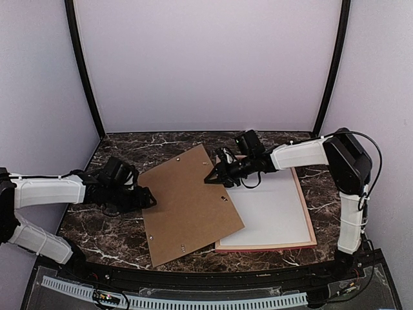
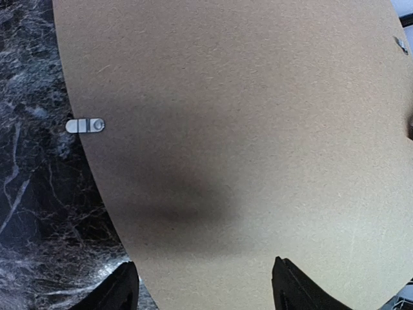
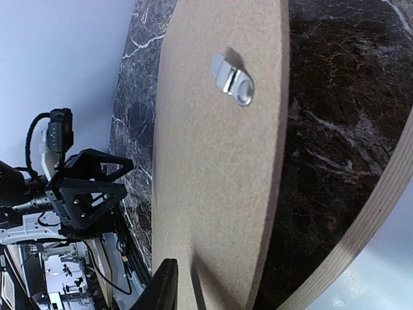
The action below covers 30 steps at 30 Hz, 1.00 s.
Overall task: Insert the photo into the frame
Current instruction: Turn over the backboard, then pick up the backboard from the center of the board.
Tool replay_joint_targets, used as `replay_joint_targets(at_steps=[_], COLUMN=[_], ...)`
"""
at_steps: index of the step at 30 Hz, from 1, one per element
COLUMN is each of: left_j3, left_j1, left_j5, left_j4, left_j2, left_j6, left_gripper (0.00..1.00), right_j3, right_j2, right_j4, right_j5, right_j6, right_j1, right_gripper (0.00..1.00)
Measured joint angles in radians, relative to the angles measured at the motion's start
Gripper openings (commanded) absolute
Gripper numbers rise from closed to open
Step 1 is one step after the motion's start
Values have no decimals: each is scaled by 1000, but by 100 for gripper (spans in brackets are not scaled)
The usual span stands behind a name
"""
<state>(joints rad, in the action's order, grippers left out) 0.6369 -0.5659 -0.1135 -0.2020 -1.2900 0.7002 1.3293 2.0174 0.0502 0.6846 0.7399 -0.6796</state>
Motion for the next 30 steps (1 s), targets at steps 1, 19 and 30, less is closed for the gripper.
replay_joint_targets(at_steps=[1, 19, 30], left_j3=[-6, -35, -42], left_j1=[0, 8, 15], left_j5=[14, 16, -36], left_j4=[-6, 18, 121], left_j2=[2, -85, -119], left_j6=[0, 3, 19], left_gripper=[77, 78, 78], right_j3=[-2, -63, -87], right_j2=[0, 0, -21], right_j4=[-16, -119, -113], right_j5=[4, 15, 19], right_j6=[5, 46, 47], right_j1=[0, 0, 6], right_gripper=[27, 24, 11])
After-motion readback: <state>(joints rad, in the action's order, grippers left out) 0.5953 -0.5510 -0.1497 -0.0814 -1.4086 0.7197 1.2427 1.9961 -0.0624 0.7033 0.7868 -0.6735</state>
